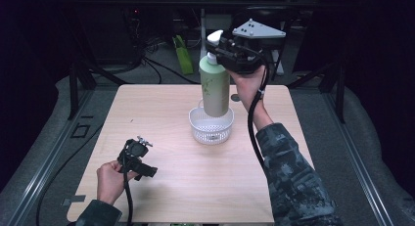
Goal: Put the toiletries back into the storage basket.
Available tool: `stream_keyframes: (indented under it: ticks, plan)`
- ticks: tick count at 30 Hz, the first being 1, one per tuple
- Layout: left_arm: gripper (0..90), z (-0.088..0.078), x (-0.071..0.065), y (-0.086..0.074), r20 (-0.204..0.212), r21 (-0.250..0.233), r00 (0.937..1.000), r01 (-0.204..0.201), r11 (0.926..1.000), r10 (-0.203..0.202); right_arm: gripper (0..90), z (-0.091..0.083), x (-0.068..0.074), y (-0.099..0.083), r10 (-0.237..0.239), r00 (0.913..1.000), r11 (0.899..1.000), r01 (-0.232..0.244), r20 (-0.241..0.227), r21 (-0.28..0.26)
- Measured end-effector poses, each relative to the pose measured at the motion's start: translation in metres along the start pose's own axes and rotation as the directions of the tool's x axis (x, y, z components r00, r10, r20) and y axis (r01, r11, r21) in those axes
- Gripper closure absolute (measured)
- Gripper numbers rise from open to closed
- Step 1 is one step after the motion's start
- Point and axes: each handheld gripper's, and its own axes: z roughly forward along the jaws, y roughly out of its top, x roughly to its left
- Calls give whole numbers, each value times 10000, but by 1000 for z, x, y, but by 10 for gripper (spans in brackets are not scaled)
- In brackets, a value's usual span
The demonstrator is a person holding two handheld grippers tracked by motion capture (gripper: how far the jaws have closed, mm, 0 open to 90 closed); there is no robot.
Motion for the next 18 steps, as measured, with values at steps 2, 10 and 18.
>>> stream_keyframes:
  ticks: [2, 10, 18]
  plan:
    - [174, 0, 1, 0, 0, -8, 10000, 20, 10000, -20, 677, 2, 0, -1, -22, 10000, 10000, 22, 22, 90]
    - [173, 0, 0, 0, 63, -31, 10000, 32, 10000, -32, 678, 7, -1, -7, 41, 9999, 9997, -44, 122, 253]
    - [173, 0, -1, 0, 70, 1, 10000, -32, 10000, 32, 678, 10, -3, -12, 63, 9998, 9993, -69, 172, 370]
